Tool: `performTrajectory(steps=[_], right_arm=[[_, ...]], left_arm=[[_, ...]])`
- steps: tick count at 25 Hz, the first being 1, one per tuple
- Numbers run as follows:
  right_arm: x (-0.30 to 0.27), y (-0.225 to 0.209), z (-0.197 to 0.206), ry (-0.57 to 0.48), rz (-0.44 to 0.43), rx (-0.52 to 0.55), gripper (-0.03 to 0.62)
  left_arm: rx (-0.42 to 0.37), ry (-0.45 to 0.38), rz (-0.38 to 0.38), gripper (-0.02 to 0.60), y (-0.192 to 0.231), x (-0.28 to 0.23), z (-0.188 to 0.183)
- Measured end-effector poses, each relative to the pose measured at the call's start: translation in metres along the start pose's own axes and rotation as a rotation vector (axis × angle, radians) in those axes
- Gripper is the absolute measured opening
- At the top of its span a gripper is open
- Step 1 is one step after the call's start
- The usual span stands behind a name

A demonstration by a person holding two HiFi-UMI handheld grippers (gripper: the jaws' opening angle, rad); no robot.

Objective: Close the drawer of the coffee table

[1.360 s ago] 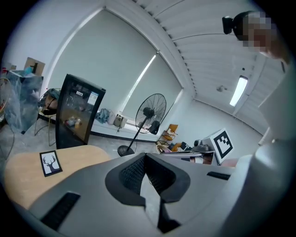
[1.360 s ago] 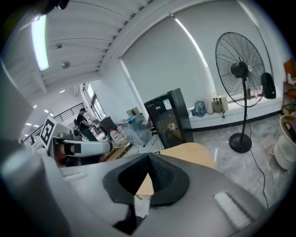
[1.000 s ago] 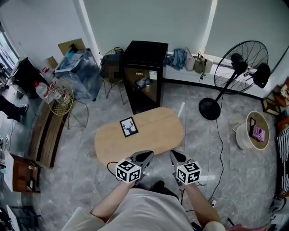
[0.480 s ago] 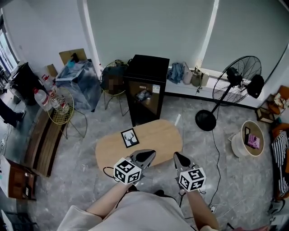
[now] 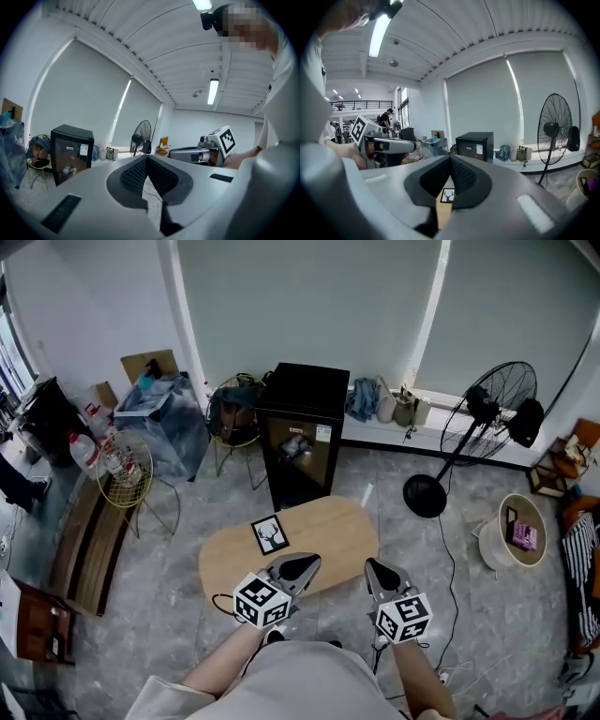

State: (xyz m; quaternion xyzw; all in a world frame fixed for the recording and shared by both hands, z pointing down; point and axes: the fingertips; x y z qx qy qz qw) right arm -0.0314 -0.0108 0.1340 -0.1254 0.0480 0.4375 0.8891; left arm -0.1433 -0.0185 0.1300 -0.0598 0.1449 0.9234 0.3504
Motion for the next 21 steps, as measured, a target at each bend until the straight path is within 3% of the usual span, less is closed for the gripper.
performTrajectory(steps=[21], right_arm=[[0.005,-0.002,-0.011,-0.036,0.020,0.001,0.011]], left_arm=[[-0.002,-0.018,-0.024,0.006,0.016,0.003,-0.004]])
Point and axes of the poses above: the fingertips, and each gripper's own axes: x backward along the fingers, y to its left, z out of its underside, and after that the axes turned 7 degrees about -z, right-handed
